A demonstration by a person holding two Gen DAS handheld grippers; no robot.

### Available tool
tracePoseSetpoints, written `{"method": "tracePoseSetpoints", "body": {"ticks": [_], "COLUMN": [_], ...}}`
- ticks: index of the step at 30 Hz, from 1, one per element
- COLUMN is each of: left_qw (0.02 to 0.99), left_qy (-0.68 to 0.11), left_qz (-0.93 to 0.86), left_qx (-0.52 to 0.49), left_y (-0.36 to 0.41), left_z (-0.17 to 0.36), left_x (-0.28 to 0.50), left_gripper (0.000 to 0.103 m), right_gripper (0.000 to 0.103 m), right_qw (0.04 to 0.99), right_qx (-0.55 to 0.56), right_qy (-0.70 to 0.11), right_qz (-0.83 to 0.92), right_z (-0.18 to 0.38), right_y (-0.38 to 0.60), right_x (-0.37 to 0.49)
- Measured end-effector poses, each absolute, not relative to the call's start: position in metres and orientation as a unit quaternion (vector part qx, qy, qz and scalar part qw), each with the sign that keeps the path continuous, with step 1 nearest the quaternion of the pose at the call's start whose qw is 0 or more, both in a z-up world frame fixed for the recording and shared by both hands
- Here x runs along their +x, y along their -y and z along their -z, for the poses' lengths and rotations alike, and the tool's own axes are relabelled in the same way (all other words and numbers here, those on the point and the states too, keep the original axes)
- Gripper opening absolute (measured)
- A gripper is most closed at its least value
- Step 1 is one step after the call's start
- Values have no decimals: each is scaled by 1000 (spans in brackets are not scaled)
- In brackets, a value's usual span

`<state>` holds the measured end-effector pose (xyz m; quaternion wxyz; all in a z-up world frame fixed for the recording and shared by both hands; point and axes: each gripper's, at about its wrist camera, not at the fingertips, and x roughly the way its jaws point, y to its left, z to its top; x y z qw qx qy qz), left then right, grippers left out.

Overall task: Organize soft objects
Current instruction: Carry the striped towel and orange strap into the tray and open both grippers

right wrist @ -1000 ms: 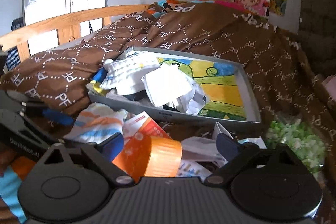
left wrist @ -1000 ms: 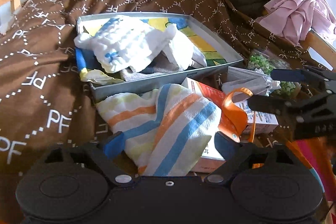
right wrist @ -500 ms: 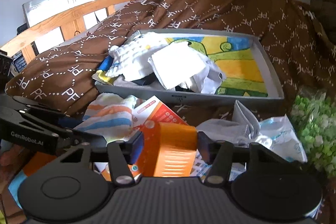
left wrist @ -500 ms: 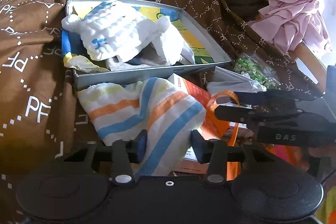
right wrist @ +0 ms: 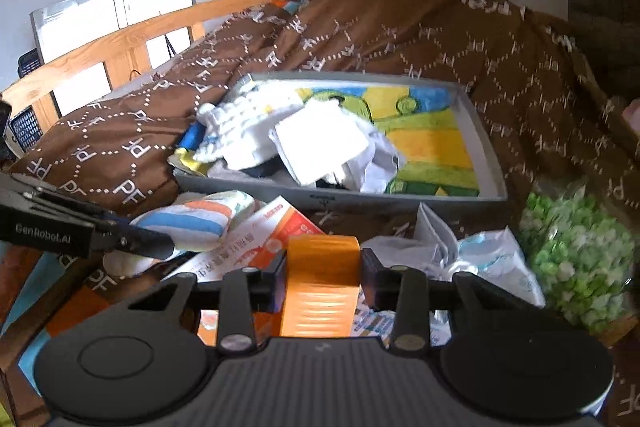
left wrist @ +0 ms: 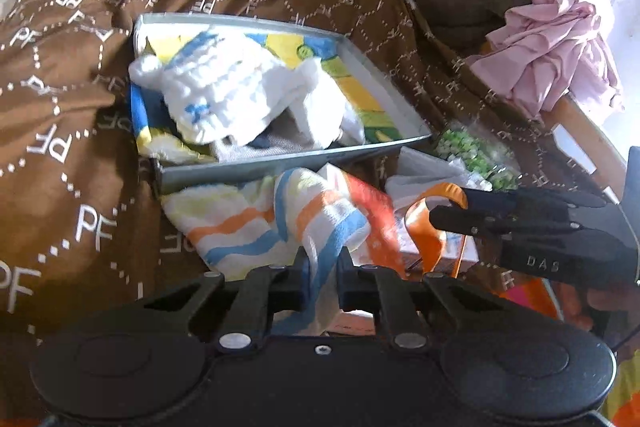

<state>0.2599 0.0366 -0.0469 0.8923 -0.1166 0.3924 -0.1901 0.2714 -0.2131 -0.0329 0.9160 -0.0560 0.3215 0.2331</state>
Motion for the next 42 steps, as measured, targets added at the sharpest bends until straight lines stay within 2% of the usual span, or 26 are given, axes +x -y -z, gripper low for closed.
{"method": "tracePoseSetpoints", "body": {"ticks": [15, 29, 35, 42], "left_qw": [894, 922, 928, 921], "left_qy": [-339, -234, -211, -240], "left_qz": [240, 245, 241, 227], "left_qx": [-167, -186, -192, -209], "left_y": [-30, 5, 23, 30], "left_z": [-15, -85, -73, -23], "left_x": [257, 351, 394, 429], "left_gripper": [11, 11, 11, 11], "right_gripper": [41, 41, 41, 41], "right_qw": [936, 966, 965, 958], "right_qx": [-41, 11, 73, 106], "right_qy": [-265, -213, -225, -254], "right_qz": [-229, -145, -113, -85], "right_z": [-10, -46, -32, -1], "right_y": [221, 235, 247, 259], "right_x": [259, 333, 385, 425]}}
